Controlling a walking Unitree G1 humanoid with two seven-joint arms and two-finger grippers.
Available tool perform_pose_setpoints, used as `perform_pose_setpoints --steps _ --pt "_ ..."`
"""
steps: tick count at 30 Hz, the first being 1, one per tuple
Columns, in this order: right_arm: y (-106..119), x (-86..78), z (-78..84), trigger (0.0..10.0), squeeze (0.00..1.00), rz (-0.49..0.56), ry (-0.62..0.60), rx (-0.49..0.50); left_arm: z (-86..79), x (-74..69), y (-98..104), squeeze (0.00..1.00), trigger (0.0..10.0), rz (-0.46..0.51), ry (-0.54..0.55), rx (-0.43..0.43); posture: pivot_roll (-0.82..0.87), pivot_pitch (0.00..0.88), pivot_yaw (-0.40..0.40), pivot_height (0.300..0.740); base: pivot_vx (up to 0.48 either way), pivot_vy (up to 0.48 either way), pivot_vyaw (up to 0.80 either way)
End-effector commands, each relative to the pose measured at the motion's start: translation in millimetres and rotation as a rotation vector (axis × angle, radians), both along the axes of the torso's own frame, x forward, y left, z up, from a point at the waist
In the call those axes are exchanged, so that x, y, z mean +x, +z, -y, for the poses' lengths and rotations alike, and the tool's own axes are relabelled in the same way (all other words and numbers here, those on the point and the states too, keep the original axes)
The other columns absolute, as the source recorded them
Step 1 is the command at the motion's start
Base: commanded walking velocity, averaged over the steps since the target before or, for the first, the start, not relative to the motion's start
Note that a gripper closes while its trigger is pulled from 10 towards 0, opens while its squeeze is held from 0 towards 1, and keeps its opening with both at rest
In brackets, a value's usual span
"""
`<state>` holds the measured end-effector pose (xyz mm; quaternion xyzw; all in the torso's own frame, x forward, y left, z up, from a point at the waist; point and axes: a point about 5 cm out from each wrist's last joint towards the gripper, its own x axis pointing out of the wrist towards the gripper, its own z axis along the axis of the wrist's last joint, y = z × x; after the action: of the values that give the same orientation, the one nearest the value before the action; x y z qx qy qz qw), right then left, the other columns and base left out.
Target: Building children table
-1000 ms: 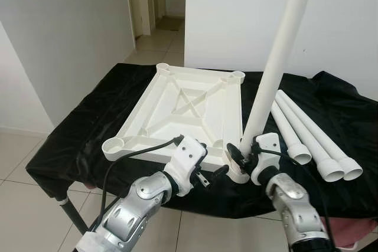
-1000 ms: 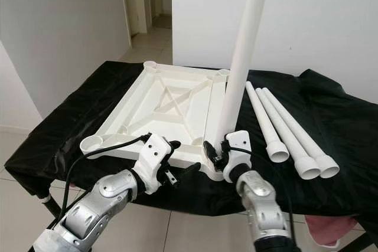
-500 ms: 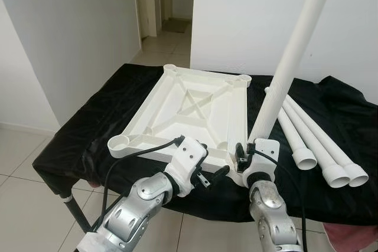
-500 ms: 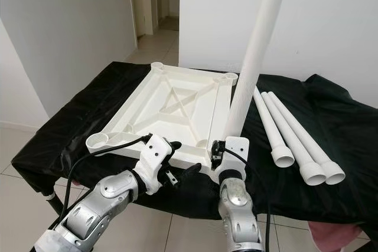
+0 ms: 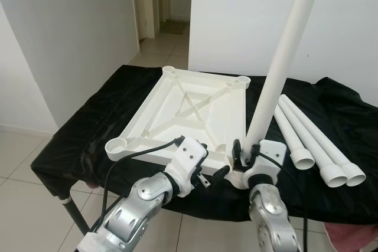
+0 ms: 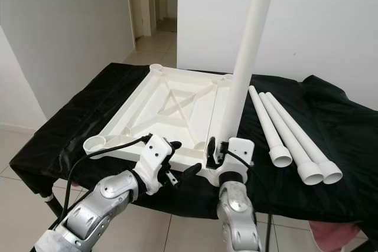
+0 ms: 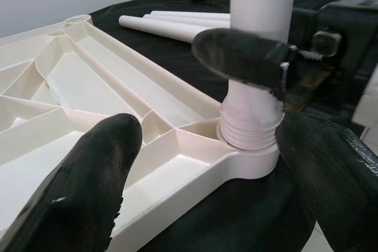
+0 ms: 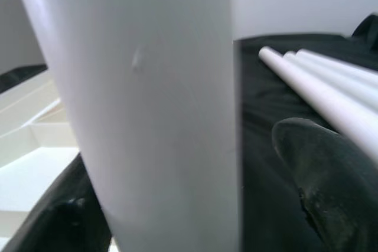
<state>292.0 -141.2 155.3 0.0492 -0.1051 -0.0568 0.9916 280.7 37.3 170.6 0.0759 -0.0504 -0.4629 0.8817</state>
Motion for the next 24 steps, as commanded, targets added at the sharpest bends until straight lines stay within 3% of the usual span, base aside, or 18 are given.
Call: perform_pose_setpoints --steps 1,2,3,4,18,21,24 --pt "-7 -5.2 -4.1 10.0 1.0 -0.014 0.025 0.016 -0.8 -2.4 -5 0.0 10.0 -0.007 -0.069 0.03 -0.05 0.0 -0.012 0.74 0.0 0.0 0.0" --pt "-11 -6.3 -1.7 10.0 0.44 -0.035 0.053 -0.011 -1.8 -2.3 -5 0.0 10.0 -0.008 -0.065 0.03 -0.04 0.0 -0.012 0.74 0.0 0.0 0.0" --pt "-11 -6.3 -1.7 10.0 0.44 -0.035 0.053 -0.011 -1.8 -2.3 -5 0.0 10.0 -0.008 -0.065 0.03 -0.04 0.0 -0.012 0.74 0.0 0.0 0.0" --pt "-12 -6.2 -0.2 10.0 0.0 -0.042 0.091 -0.022 -2.3 -2.3 -4 0.0 10.0 -0.009 -0.063 0.028 -0.04 0.0 -0.01 0.74 0.0 0.0 0.0" --pt "2 7.9 6.7 10.0 0.0 -0.009 0.321 -0.053 -0.8 -3.5 -4 0.0 10.0 -0.01 -0.063 0.025 -0.04 0.0 -0.007 0.74 0.0 0.0 0.0" --pt "1 14.7 3.1 10.0 0.0 -0.035 0.5 -0.188 1.4 -5.2 -4 0.0 10.0 -0.011 -0.074 0.027 -0.04 0.0 0.0 0.74 0.0 0.0 0.0" --pt "-1 19.3 7.4 10.0 0.0 -0.06 0.551 -0.25 2.4 -6.1 -4 0.0 10.0 -0.012 -0.082 0.027 -0.04 0.0 0.0 0.74 0.0 0.0 0.0"
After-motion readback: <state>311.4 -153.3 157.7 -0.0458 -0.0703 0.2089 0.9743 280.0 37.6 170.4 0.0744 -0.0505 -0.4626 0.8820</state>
